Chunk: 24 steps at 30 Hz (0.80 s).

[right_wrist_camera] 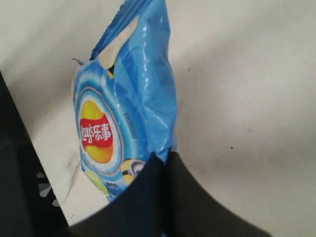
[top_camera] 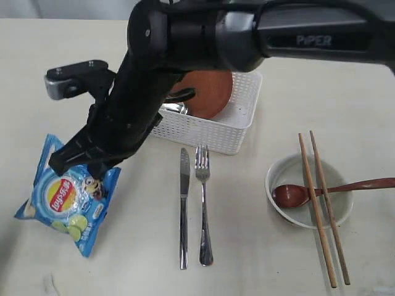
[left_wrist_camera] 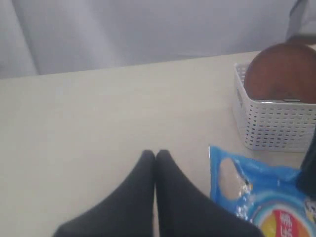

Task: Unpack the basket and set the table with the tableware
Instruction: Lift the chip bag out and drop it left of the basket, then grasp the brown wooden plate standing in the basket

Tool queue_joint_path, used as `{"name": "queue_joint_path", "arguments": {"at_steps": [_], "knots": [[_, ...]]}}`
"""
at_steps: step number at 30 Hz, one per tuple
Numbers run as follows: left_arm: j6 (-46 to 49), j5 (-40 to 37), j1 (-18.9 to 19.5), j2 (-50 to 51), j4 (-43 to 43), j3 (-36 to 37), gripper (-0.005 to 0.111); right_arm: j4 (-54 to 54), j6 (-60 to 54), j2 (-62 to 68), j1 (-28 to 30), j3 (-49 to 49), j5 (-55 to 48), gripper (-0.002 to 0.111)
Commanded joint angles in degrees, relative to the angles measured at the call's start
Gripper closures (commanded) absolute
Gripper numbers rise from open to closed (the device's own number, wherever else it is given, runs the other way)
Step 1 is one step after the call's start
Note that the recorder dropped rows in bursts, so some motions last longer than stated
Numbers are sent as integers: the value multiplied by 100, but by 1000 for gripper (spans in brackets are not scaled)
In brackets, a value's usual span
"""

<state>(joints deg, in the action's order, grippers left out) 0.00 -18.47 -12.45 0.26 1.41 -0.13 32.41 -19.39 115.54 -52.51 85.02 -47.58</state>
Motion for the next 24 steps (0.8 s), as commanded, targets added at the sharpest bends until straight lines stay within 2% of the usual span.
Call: {"name": "queue_joint_path", "arguments": {"at_steps": [1, 5, 7, 10, 13, 16, 24], "knots": [[0, 13, -25, -26, -21, 13, 107, -44, 37, 237, -15, -7, 36, 92], [0, 13, -25, -26, -21, 13, 107, -369, 81, 249, -15, 130, 41, 59], [0, 13, -25, -26, -21, 13, 107, -701, 240, 213, -15, 317, -51, 51], [0, 13, -25, -26, -21, 13, 107, -1502, 788, 111, -15, 719, -253, 51], [0, 13, -25, -26, -21, 13, 107, -2671, 1819, -63, 47, 1114, -647, 51], [0, 13, -25, -26, -21, 13, 107, -3735, 2839, -163, 347, 1421, -1057, 51], [0, 13, -25, -26, -21, 13, 107, -4110, 2806, -140, 1696, 1460, -766, 51]]}}
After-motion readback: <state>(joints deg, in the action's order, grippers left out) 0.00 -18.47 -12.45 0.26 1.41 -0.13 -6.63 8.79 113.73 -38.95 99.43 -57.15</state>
